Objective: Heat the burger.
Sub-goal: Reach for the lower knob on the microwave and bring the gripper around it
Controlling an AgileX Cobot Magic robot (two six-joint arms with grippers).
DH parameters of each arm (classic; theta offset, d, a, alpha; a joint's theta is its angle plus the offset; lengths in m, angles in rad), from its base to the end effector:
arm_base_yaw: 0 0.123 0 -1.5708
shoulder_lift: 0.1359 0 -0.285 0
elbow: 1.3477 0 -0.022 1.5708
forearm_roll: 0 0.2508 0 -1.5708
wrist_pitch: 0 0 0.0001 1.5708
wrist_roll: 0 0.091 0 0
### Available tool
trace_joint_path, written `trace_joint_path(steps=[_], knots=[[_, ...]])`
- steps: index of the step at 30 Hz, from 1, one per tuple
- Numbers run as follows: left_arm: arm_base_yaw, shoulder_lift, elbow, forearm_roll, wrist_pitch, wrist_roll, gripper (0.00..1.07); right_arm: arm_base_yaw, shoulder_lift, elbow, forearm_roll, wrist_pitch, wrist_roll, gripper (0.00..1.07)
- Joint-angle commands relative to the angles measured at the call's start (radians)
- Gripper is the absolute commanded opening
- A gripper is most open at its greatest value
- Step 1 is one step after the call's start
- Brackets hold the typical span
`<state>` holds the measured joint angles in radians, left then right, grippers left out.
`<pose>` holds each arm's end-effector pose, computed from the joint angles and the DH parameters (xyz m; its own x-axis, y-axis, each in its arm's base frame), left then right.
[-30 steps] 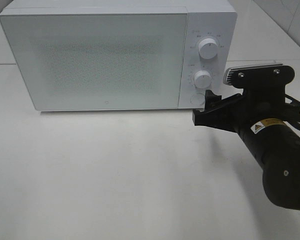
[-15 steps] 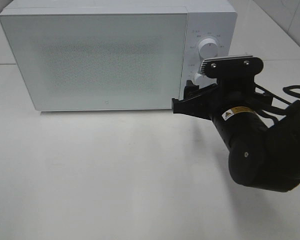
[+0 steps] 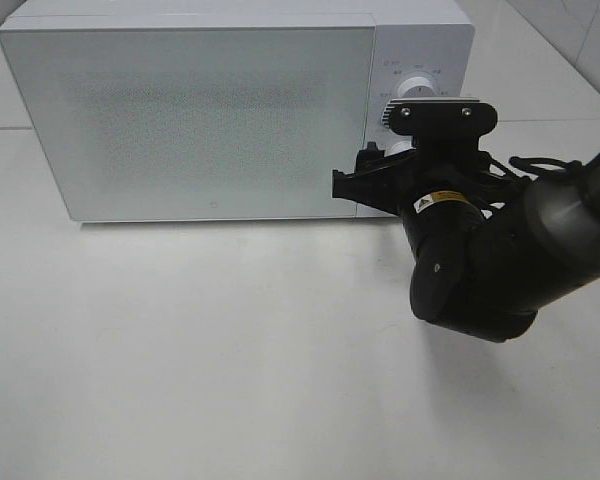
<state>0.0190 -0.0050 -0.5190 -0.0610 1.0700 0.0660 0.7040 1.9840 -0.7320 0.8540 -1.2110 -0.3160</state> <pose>-0.0082 -0.0050 0.2819 -0.4407 0.0283 -0.8972 0.0452 0.9989 0.0093 0.2947 0.1660 0.1369 -0.0814 -0.0060 -0.9967 0.0815 0.9966 -0.0126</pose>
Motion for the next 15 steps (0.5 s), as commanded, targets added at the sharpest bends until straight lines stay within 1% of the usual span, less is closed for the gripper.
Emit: trace_joint_path(steps=[1, 4, 6, 15], knots=[[0.002, -0.014, 0.003, -0.005, -0.001, -0.001, 1.00, -0.005, 0.033, -0.045, 0.015, -0.187, -0.002, 0.76], [0.002, -0.014, 0.003, -0.005, -0.001, -0.001, 1.00, -0.005, 0.041, -0.052, 0.028, -0.188, -0.002, 0.76], [0.002, -0.014, 0.003, -0.005, -0.001, -0.001, 1.00, -0.016, 0.070, -0.079, 0.050, -0.187, -0.002, 0.76], [0.002, -0.014, 0.003, -0.005, -0.001, -0.001, 1.00, -0.049, 0.088, -0.113, 0.054, -0.188, -0.002, 0.76]])
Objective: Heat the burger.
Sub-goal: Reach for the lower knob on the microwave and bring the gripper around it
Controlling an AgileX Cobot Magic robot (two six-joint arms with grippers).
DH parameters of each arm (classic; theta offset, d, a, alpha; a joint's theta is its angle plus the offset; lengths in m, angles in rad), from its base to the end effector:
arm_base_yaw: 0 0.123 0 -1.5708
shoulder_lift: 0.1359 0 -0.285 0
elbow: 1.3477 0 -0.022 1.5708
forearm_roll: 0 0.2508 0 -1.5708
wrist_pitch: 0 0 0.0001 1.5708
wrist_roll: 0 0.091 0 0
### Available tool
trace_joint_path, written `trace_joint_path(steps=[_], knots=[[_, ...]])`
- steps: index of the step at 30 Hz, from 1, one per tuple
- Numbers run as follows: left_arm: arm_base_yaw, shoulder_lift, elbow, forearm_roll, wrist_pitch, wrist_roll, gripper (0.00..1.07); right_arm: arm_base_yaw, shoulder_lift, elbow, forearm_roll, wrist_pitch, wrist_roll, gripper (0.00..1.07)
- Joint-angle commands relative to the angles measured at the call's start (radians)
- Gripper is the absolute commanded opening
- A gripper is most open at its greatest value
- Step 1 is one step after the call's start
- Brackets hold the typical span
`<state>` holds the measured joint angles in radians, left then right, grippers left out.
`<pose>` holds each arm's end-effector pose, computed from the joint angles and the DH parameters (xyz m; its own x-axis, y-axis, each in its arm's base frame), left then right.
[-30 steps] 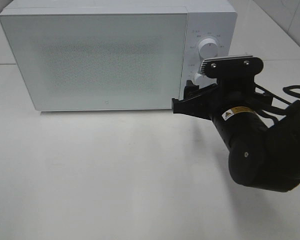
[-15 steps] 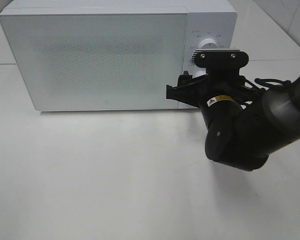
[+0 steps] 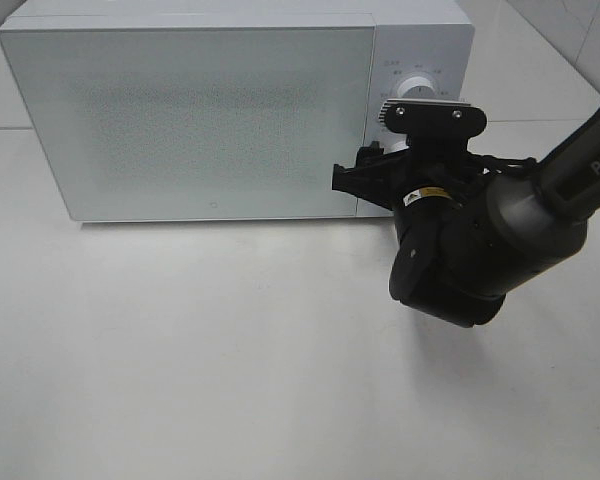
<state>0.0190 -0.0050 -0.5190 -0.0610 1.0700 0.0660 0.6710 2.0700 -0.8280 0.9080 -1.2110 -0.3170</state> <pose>-0.0082 -0.0050 0.2819 -0.4407 0.0283 -0.8972 0.0452 0.9989 0.0093 0.3170 0.1660 0.1237 -0.0867 0.0229 -0.9960 0.1632 0.9866 0.0085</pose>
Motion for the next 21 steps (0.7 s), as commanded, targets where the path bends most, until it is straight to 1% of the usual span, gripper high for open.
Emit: trace_joint_path(steps=[1, 9, 14, 16, 21], knots=[[0.002, -0.014, 0.003, -0.005, -0.001, -0.001, 1.00, -0.019, 0.007, -0.026, 0.002, -0.187, -0.001, 0.76], [0.002, -0.013, 0.003, -0.005, -0.001, -0.001, 1.00, -0.019, 0.013, -0.036, 0.002, -0.188, -0.001, 0.75], [0.002, -0.013, 0.003, -0.005, -0.001, -0.001, 1.00, -0.019, 0.013, -0.036, 0.005, -0.188, -0.001, 0.73], [0.002, -0.013, 0.003, -0.005, -0.001, -0.001, 1.00, -0.019, 0.013, -0.036, 0.008, -0.188, -0.002, 0.70], [0.002, -0.013, 0.003, -0.005, -0.001, -0.001, 1.00, -0.017, 0.011, -0.036, 0.017, -0.189, -0.024, 0.70]])
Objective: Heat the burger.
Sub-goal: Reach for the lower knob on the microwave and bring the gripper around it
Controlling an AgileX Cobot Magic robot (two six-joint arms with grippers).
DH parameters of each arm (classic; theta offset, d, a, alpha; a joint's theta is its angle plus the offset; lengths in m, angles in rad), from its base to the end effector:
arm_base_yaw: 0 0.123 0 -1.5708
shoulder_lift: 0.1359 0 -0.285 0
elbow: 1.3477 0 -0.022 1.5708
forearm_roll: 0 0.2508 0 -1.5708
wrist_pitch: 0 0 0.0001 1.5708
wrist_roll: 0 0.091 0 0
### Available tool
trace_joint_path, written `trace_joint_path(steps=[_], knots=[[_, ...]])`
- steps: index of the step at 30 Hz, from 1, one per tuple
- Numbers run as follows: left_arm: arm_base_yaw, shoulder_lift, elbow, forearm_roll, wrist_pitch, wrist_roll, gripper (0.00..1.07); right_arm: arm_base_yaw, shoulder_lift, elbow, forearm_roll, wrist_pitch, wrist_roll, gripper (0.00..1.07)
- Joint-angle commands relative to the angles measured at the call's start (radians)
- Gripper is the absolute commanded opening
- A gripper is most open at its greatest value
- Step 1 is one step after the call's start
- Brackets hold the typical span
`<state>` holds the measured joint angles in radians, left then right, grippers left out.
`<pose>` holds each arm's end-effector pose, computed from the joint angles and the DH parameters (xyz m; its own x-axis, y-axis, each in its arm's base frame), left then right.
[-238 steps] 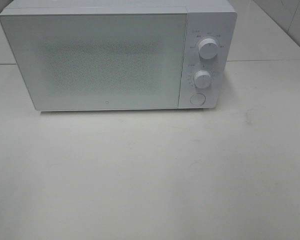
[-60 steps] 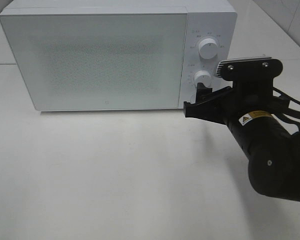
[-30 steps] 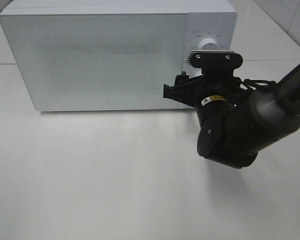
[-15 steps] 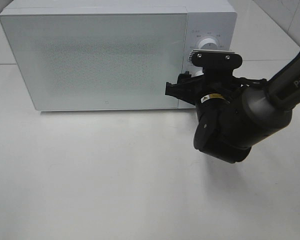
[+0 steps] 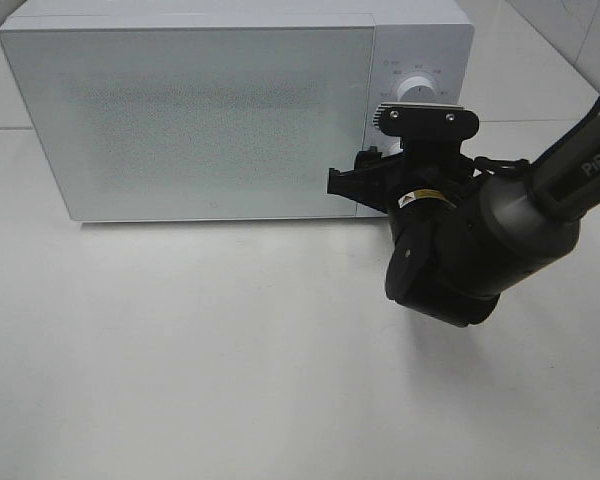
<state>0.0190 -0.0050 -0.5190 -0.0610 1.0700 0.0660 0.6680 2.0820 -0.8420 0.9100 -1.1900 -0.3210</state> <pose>-0.0082 -0.0050 0.2819 -0.4407 0.0283 -0.8972 0.0452 0.9989 0.0093 0.3199 0.1675 0.1201 -0.1058 0.0245 -0.9941 0.1611 0.9869 0.0072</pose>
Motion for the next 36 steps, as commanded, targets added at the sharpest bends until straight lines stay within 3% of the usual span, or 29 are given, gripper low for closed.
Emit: trace_joint_path(steps=[1, 29, 34, 36], knots=[[0.002, -0.013, 0.003, -0.005, -0.001, -0.001, 1.00, -0.014, -0.001, -0.022, 0.015, -0.210, -0.020, 0.70], [0.002, -0.013, 0.003, -0.005, -0.001, -0.001, 1.00, -0.013, -0.021, -0.021, 0.018, -0.209, -0.071, 0.70], [0.002, -0.013, 0.003, -0.005, -0.001, -0.001, 1.00, -0.013, -0.021, -0.021, 0.018, -0.208, -0.071, 0.61], [0.002, -0.013, 0.003, -0.005, -0.001, -0.001, 1.00, -0.013, -0.018, -0.021, 0.018, -0.208, -0.071, 0.47]])
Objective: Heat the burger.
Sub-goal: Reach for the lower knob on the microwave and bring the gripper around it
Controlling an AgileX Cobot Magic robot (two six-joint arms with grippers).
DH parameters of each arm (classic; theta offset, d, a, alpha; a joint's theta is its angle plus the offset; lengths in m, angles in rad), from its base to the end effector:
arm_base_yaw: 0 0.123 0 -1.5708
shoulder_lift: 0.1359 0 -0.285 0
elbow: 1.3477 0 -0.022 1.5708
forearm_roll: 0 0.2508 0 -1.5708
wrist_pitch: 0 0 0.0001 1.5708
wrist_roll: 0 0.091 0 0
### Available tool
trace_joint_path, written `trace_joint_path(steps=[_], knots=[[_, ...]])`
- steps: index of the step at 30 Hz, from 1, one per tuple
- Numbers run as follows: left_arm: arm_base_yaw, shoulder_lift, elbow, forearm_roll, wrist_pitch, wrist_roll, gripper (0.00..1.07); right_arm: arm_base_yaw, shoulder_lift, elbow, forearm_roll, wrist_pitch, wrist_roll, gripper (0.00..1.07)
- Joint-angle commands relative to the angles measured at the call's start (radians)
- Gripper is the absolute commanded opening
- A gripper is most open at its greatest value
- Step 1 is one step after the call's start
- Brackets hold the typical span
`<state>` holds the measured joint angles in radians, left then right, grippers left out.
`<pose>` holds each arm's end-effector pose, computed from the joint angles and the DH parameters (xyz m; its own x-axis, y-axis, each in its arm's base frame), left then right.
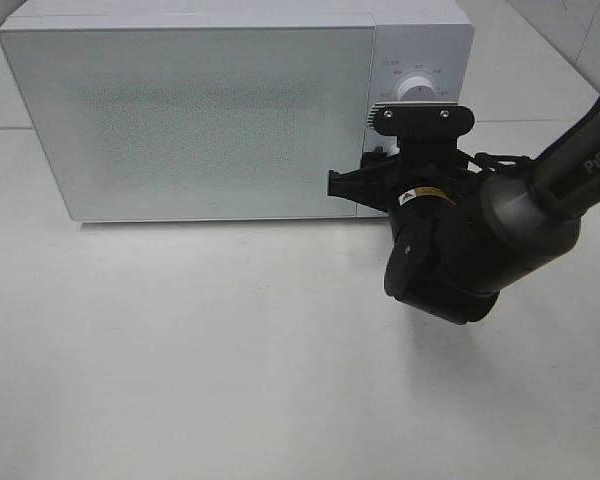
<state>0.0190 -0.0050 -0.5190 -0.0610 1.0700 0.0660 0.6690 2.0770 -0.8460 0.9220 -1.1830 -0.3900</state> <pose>-0.0082 -0.0050 0.2819 -0.4407 0.0283 -0.8972 0.0452 0.9989 0.0093 0.3202 0.1676 0.1217 -0.1194 -0.0320 -0.9923 0.1609 0.9856 -0.0511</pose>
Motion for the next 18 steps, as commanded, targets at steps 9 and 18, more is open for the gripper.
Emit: trace_joint_path(steps=[9, 18], knots=[[0.002, -0.013, 0.003, -0.005, -0.001, -0.001, 1.00, -0.016, -0.013, -0.017, 0.005, -0.205, 0.048, 0.00], [0.002, -0.013, 0.003, -0.005, -0.001, -0.001, 1.00, -0.016, -0.013, -0.017, 0.005, -0.204, 0.059, 0.00]])
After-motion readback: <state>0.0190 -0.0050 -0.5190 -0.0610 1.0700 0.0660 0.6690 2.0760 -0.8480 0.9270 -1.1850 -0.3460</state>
